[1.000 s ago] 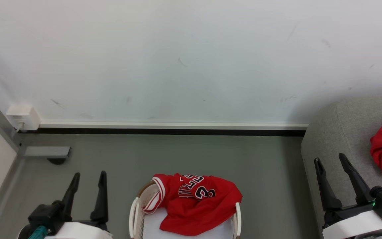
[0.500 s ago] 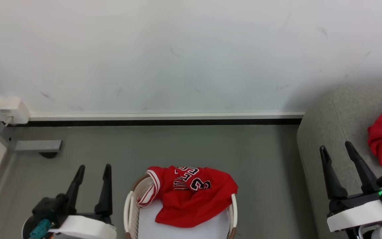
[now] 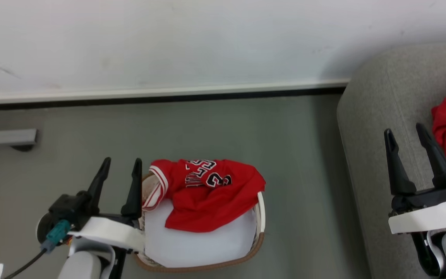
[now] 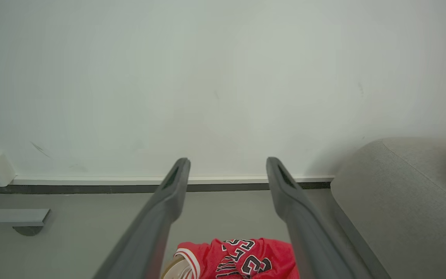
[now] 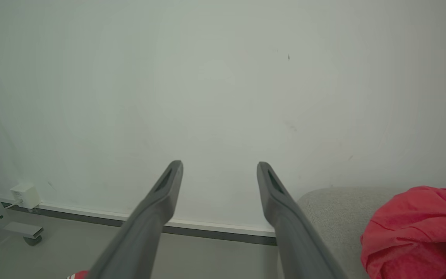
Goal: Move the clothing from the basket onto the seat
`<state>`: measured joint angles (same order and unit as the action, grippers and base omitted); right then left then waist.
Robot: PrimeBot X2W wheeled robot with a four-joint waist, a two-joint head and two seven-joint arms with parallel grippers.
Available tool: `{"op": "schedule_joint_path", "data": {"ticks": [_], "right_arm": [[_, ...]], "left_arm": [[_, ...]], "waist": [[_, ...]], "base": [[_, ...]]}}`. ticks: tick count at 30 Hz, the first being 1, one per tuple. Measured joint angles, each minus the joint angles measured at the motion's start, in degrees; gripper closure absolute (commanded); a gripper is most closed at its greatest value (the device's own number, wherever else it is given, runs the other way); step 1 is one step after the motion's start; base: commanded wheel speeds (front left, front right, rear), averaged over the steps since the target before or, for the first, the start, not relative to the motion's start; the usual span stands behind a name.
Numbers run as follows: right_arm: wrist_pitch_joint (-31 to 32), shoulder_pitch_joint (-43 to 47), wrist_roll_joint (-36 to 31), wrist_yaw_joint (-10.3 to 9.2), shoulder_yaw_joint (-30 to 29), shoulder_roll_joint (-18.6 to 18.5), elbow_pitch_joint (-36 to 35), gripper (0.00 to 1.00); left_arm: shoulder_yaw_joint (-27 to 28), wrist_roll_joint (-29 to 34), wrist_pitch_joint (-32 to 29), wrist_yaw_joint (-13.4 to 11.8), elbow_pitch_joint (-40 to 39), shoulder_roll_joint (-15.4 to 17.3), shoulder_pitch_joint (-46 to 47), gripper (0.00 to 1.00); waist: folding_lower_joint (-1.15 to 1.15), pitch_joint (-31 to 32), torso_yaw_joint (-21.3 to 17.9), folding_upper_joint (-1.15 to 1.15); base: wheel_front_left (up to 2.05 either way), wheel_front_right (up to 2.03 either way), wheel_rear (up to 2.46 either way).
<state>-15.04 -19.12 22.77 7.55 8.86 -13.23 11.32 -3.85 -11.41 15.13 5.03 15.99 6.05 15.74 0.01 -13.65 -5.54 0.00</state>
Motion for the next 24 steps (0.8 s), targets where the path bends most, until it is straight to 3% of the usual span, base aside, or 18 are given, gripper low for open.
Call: {"op": "schedule_joint_path", "data": {"ticks": [12,24], "right_arm": [[0.0,-6.3,-0.8,0.0,-0.7,-0.1,-3.1,0.0],[0.0,-12.3,-1.5,0.0,-2.0,0.5,-7.6,0.0]], "left_arm": [[-2.3,0.8,0.0,1.3,10.5,0.2,10.1,0.0],[-5.6,0.8,-2.5,2.0,28.2,1.6,20.8,0.0]], "waist": [[0.0,-10.2,-2.4,0.0],[0.0,-20.0,-5.5,0.0]], "base": [[0.0,0.0,0.0],[0.0,0.0,0.0]]}}
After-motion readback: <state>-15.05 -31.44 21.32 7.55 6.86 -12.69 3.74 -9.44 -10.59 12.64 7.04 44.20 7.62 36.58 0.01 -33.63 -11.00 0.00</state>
